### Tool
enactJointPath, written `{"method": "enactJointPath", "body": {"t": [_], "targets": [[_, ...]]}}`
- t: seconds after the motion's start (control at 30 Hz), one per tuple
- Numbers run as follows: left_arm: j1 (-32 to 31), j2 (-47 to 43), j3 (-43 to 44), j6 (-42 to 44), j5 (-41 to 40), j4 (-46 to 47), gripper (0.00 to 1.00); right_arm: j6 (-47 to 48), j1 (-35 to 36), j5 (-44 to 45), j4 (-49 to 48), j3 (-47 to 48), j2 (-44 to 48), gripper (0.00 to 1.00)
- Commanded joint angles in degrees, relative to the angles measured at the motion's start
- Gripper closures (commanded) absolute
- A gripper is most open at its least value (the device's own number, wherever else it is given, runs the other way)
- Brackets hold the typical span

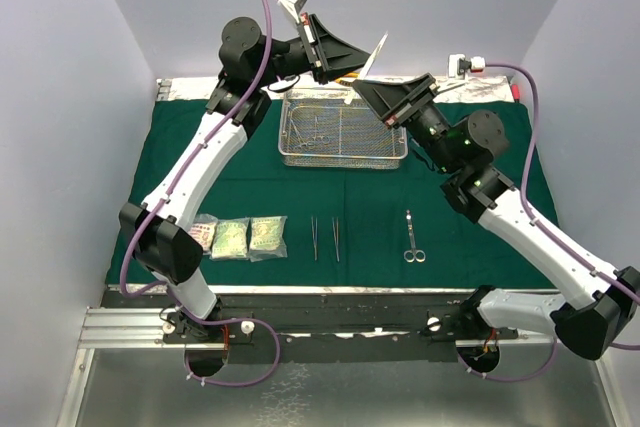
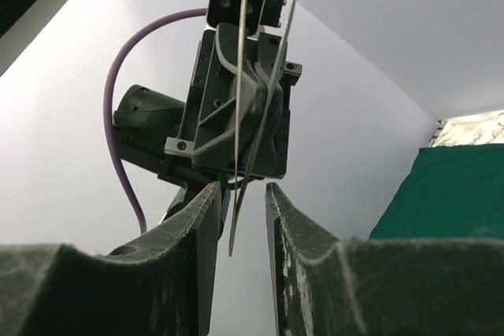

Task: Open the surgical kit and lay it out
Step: Place the medical item in the surgical kit.

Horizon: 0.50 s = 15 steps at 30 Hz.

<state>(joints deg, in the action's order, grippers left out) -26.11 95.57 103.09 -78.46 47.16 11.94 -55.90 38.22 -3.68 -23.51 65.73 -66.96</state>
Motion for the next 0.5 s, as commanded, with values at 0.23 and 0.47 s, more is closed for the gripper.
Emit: {"method": "enactJointPath", "body": {"t": [0.23, 0.47], "targets": [[0.1, -3.5, -2.2, -0.6, 0.0, 2.0, 1.00, -0.2, -0.2, -2.2, 0.8, 4.2, -2.2, 0.83], [0.0, -4.2, -5.4, 1.5, -1.2, 1.3, 0.90, -1.2, -0.2, 2.5, 11.3, 5.1, -1.7, 0.99]]}}
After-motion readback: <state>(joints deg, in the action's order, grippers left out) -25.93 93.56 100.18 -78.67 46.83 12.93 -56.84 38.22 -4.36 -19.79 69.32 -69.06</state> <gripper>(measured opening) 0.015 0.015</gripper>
